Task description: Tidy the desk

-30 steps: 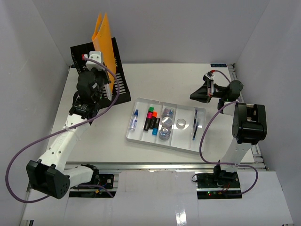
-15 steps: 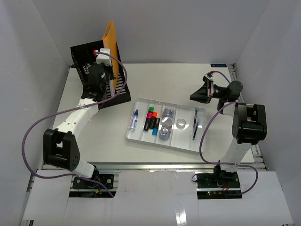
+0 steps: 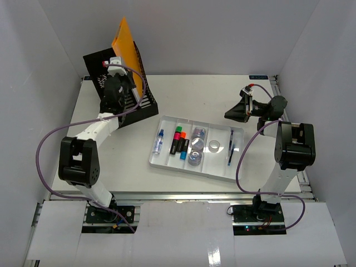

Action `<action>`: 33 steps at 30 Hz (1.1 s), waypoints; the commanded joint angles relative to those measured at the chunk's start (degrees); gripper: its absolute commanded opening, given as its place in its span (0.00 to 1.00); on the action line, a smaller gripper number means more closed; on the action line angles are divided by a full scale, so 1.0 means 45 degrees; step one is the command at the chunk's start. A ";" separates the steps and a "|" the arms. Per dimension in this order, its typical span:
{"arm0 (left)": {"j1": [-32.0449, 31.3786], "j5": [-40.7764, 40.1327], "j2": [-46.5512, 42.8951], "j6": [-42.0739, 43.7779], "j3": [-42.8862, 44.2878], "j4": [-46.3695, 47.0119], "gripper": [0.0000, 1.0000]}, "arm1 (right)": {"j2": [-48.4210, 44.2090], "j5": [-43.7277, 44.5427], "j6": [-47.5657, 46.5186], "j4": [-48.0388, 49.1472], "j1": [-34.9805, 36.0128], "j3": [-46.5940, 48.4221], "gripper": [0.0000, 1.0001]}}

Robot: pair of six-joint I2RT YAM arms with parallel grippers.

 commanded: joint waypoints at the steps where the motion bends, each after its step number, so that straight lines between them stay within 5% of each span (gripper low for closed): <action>1: 0.0068 -0.0203 -0.0543 -0.1504 -0.0316 0.2000 0.00 | -0.0160 -0.0611 -0.0214 0.7293 0.0006 -0.0090 0.24; 20: -0.0166 -0.2570 -0.2116 -0.0445 -0.1441 0.1129 0.00 | -0.0210 -0.0480 -0.0170 0.7293 0.0006 -0.0222 0.23; 33: -0.0775 -0.2285 0.0902 -0.0289 0.1239 0.1800 0.00 | -0.0184 -0.0506 -0.0164 0.7293 0.0006 -0.0227 0.23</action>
